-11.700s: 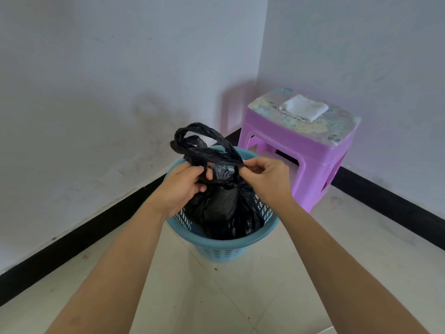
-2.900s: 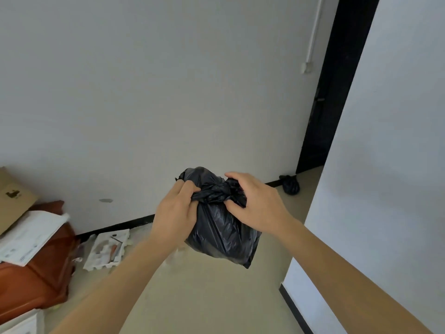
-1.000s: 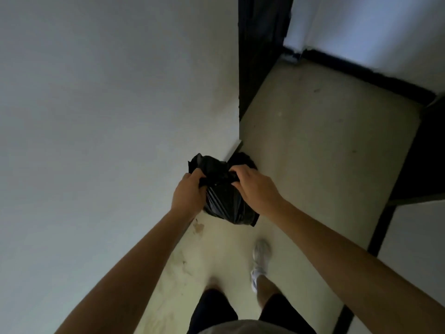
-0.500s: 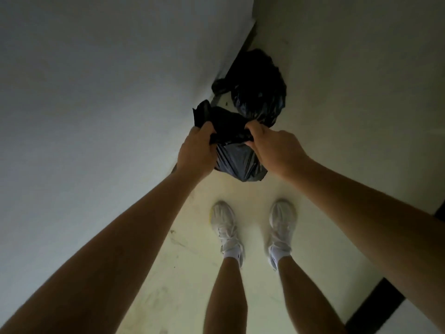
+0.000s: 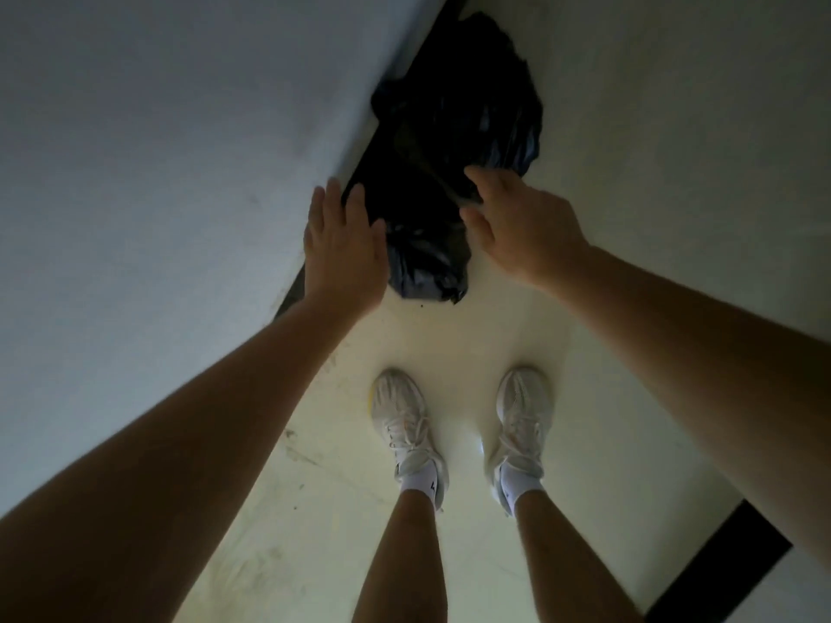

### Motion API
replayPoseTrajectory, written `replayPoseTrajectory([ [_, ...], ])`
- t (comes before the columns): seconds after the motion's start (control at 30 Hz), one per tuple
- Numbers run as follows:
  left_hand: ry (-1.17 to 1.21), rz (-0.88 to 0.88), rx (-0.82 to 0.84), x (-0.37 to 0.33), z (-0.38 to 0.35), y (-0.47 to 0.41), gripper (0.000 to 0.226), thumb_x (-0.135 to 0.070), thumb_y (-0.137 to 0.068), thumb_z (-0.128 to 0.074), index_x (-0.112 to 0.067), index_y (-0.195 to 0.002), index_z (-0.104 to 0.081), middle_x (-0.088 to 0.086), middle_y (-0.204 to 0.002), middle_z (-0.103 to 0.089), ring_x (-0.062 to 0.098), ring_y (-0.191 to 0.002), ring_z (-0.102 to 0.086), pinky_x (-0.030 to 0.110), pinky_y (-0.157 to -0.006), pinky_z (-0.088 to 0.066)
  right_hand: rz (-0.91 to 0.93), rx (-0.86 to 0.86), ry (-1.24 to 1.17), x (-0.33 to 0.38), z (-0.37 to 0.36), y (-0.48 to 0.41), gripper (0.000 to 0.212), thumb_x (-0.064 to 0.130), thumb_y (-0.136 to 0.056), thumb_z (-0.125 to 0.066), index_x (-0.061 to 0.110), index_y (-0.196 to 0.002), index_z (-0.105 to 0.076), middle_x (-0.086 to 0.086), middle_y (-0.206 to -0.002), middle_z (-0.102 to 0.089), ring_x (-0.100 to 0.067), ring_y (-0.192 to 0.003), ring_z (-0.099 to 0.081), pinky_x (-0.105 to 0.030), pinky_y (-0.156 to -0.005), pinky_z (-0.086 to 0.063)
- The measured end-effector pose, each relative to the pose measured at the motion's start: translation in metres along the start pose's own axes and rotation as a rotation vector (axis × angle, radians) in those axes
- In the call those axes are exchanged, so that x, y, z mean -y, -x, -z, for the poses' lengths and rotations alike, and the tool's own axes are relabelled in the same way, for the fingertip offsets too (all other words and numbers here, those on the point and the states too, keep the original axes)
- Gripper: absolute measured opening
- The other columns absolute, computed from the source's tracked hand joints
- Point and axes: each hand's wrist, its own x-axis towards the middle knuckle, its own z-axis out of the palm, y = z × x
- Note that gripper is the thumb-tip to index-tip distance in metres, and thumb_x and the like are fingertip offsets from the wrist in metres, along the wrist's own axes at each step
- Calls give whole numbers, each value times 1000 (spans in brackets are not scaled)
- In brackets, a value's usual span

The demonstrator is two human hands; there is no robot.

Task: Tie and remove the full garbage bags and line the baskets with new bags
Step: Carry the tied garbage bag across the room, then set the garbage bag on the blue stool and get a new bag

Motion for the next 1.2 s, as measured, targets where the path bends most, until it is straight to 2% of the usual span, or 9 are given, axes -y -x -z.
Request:
replayPoseTrajectory([
  [0.17, -119, -264, -193, -63, 147, 29, 58, -38, -105, -31, -4, -152, -25, 22, -161, -14, 36, -150, -9, 52, -119, -19, 91, -204, 41, 31, 155, 12, 65, 46, -103, -37, 10, -155, -24, -21, -159, -23, -41, -130, -46, -46, -93, -48],
  [0.33, -159, -541, -446, -164, 372, 58, 54, -30, -103, -44, -1, -148, -35, 23, -158, -24, 37, -148, -18, 52, -116, -27, 170, -468, 107, 77, 394, 23, 70, 53, -101, -34, 11, -155, -18, -22, -160, -20, -39, -141, -35, -48, -108, -39],
  [0.47, -161, -635, -668, -249, 567, 145, 54, -30, -103, -47, 1, -146, -38, 24, -156, -27, 38, -147, -22, 52, -114, -30, 200, -694, 101, 128, 598, 80, 71, 51, -102, -35, 9, -156, -16, -20, -163, -12, -38, -145, -27, -49, -114, -34],
  [0.6, -341, -677, -943, -272, 713, 263, 54, -31, -102, -47, 1, -146, -39, 25, -156, -28, 39, -146, -23, 56, -112, -30, 319, -921, 65, 192, 731, 140, 70, 49, -103, -37, 10, -157, -14, -19, -164, -7, -35, -149, -15, -48, -119, -23],
  [0.7, -430, -509, -1184, -233, 763, 359, 54, -28, -101, -49, 3, -145, -39, 28, -154, -29, 41, -146, -23, 53, -114, -28, 511, -1074, 15, 257, 772, 164, 70, 48, -103, -39, 10, -156, -16, -22, -163, -5, -37, -151, -7, -51, -121, -15],
  [0.77, -472, -266, -1243, -187, 754, 431, 55, -27, -101, -48, 2, -146, -37, 26, -156, -26, 40, -147, -20, 53, -115, -27, 697, -1129, -32, 313, 766, 178, 69, 46, -101, -42, 8, -155, -21, -26, -161, -8, -42, -149, -6, -54, -120, -11],
  [0.83, -460, 55, -1220, -145, 720, 510, 57, -32, -101, -44, 0, -148, -34, 23, -158, -23, 38, -148, -16, 57, -114, -25, 893, -1120, -74, 377, 739, 200, 69, 46, -100, -45, 7, -154, -26, -29, -160, -11, -44, -149, -7, -56, -119, -12],
  [0.97, -399, 572, -1146, -88, 659, 678, 63, -43, -101, -33, -4, -150, -30, 21, -161, -16, 37, -149, -11, 59, -116, -19, 1237, -887, -140, 505, 667, 287, 70, 46, -100, -46, 6, -154, -26, -26, -160, -13, -43, -149, -7, -54, -119, -8],
  [1.2, -445, 1216, -1258, -68, 563, 975, 63, -50, -102, -26, -12, -152, -24, 14, -163, -11, 32, -151, -5, 56, -119, -12, 1726, -572, -166, 709, 564, 525, 71, 51, -100, -40, 9, -155, -23, -21, -162, -13, -38, -150, -6, -51, -119, -7],
])
